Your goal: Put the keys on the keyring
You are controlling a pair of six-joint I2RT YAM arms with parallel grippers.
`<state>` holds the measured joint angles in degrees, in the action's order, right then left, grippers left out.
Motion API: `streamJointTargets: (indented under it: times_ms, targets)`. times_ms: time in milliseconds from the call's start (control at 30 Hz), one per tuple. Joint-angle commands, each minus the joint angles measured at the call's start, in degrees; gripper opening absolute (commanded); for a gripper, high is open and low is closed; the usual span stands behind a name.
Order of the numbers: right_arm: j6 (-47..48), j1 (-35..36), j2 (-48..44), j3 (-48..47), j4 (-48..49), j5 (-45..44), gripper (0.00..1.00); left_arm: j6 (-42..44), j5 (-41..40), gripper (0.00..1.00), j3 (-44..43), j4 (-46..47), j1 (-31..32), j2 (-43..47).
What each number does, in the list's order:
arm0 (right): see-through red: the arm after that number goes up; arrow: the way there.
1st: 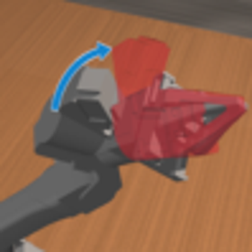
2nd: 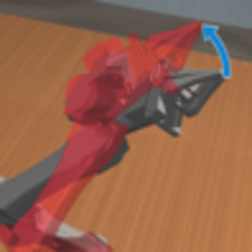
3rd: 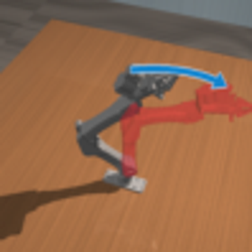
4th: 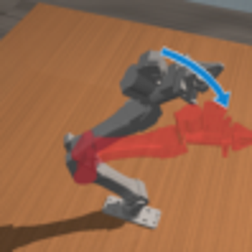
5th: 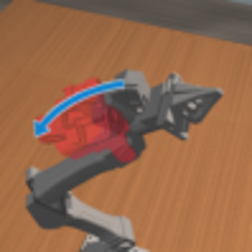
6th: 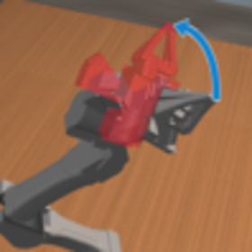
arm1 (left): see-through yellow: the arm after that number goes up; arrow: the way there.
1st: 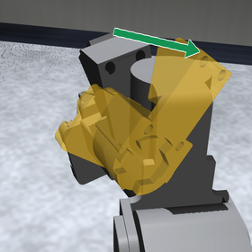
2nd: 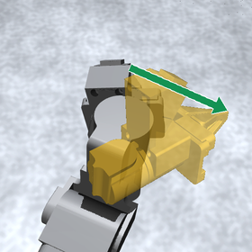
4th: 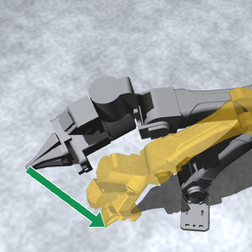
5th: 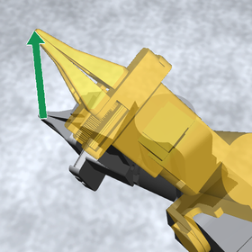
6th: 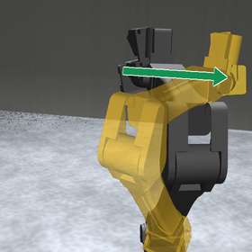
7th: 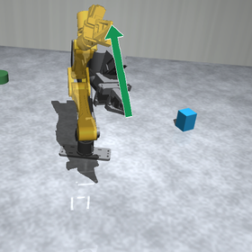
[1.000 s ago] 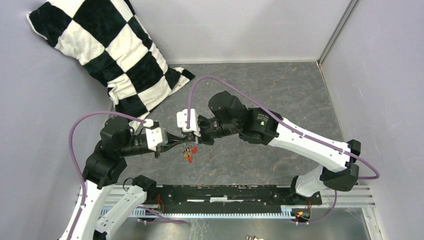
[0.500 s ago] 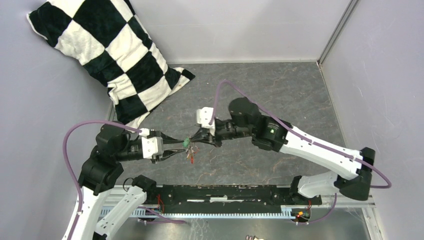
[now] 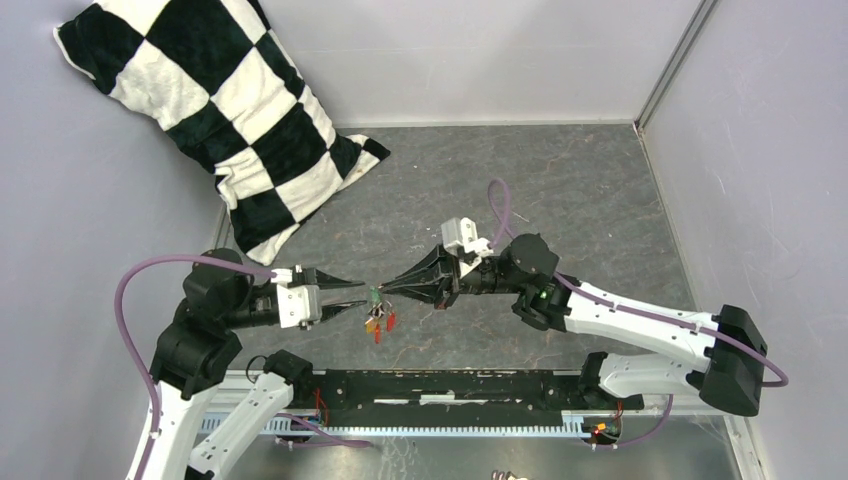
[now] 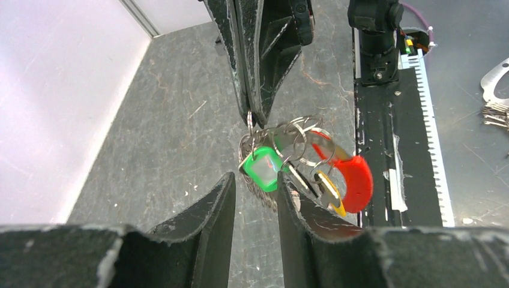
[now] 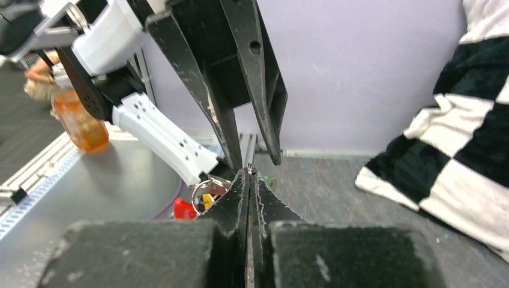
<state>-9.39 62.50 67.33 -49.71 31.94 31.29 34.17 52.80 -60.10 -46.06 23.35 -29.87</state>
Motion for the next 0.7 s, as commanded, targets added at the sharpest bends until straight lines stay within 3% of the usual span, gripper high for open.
streamJointTargets:
  times_ms: [0, 167, 367, 500, 667]
  targets:
    - [-8.95, 0.03, -0.06, 2.86, 22.21, -0.62, 0.0, -2.14, 0.32, 0.39, -1.62, 4.35, 0.18, 0.64]
    - [-11.78, 0.08, 2.6, 3.12, 30.04, -0.16, 0.0, -3.31, 0.55, 0.4, -1.79, 5.78, 0.17, 0.74]
    - [-11.3, 0.27, 4.09, 2.52, 30.54, -0.94, 0.0, -7.56, 1.16, 0.41, -3.36, 7.97, 0.12, 0.29]
    - [-10.87, 0.58, 5.2, 1.25, 29.06, 0.24, 0.0, -7.93, 0.92, 0.51, -3.62, 8.58, 0.16, 0.54]
    - [-10.73, 0.75, 6.38, -0.86, 25.99, 2.87, 0.01, -6.34, 0.94, 0.47, -3.27, 8.71, 0.18, 1.22]
